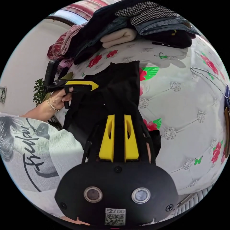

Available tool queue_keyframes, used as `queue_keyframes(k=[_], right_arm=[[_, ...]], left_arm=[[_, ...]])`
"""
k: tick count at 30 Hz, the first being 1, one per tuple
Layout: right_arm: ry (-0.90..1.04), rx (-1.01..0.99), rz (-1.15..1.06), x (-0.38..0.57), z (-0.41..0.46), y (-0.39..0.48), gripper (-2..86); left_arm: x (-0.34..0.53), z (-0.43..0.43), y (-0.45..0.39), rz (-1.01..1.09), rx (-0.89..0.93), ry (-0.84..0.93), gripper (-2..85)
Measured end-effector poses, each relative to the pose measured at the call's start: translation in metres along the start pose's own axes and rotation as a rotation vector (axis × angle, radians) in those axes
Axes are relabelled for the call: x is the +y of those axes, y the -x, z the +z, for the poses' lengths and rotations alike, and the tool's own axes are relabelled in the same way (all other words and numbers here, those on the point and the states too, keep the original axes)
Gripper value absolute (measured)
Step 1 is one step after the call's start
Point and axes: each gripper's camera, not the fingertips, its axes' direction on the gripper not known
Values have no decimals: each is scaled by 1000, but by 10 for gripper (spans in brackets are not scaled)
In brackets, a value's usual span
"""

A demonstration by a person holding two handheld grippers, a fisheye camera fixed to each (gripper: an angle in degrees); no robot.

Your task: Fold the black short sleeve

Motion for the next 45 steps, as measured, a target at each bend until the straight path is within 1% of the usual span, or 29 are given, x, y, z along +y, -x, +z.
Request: queue_keyframes(k=[1,3,6,12,15,18,23,26,29,32,35,45], right_arm=[[-7,10,-5,1,-3,2,72],[1,38,-4,9,-11,5,73],[18,77,17,25,-15,4,74],[38,200,83,59,-17,2,73],[38,217,119,71,-19,2,75],[34,206,166,79,-21,-2,76],[53,199,204,85,-18,-6,77],[87,222,191,87,-11,-3,77],[121,205,184,88,-1,-1,77],[111,229,163,88,1,5,75],[137,192,155,85,4,8,70],[161,201,83,81,13,24,51]], left_arm=[[4,-2,-2,-11,-31,11,-6],[25,-9,-8,-80,-167,81,-5],[66,-21,-11,-185,-249,115,-2],[155,-43,-16,-450,-268,117,27],[182,-43,-23,-539,-267,114,47],[193,-39,-34,-585,-254,109,55],[200,-31,-49,-610,-256,111,60],[203,-27,-55,-614,-256,120,61],[205,-27,-61,-613,-262,119,61],[206,-26,-64,-617,-262,121,62],[206,-25,-66,-619,-265,123,63],[209,-26,-71,-633,-260,127,68]])
